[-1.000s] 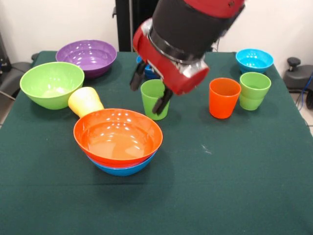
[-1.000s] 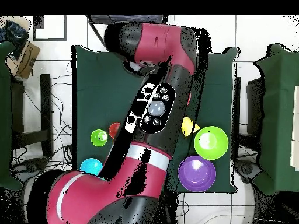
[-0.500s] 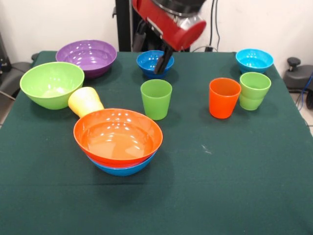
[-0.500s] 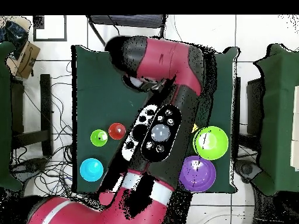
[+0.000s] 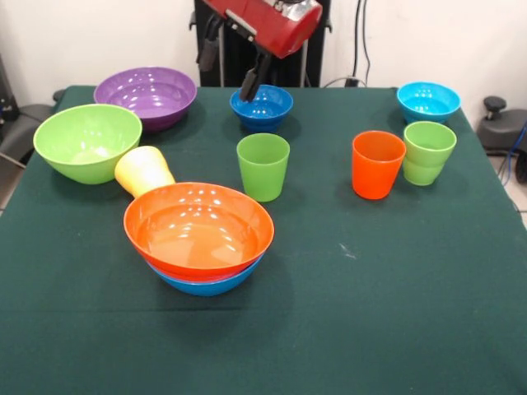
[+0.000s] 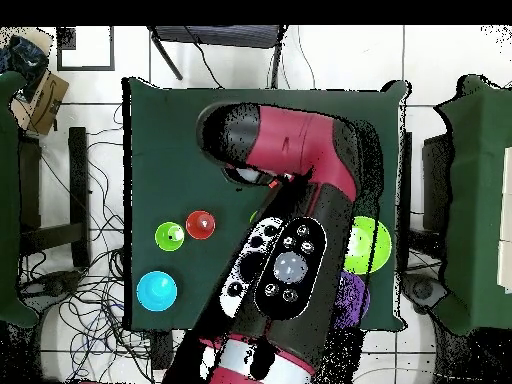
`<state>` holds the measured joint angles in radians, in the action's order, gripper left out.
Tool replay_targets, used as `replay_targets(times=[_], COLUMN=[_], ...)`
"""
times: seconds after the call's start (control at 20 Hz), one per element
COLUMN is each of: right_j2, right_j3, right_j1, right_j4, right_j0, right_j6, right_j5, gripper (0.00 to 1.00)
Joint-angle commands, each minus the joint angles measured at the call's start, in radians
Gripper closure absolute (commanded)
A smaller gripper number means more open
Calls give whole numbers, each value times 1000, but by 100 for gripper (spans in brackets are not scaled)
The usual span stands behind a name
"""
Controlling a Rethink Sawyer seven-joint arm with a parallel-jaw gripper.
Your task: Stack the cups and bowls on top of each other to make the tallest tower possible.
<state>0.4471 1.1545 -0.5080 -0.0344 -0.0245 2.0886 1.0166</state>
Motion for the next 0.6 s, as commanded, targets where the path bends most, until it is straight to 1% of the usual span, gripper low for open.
replay_targets(times=[0.05, 0.35, 0.6], right_j2=[-185, -215, -260], right_j3=[164, 221, 244], right_j1=[-3, -18, -8], right_j4=[116, 160, 197], right_j0=[43, 81, 131], right_j6=[-307, -290, -294], right_j5=[-98, -160, -202], gripper=[0, 0, 0])
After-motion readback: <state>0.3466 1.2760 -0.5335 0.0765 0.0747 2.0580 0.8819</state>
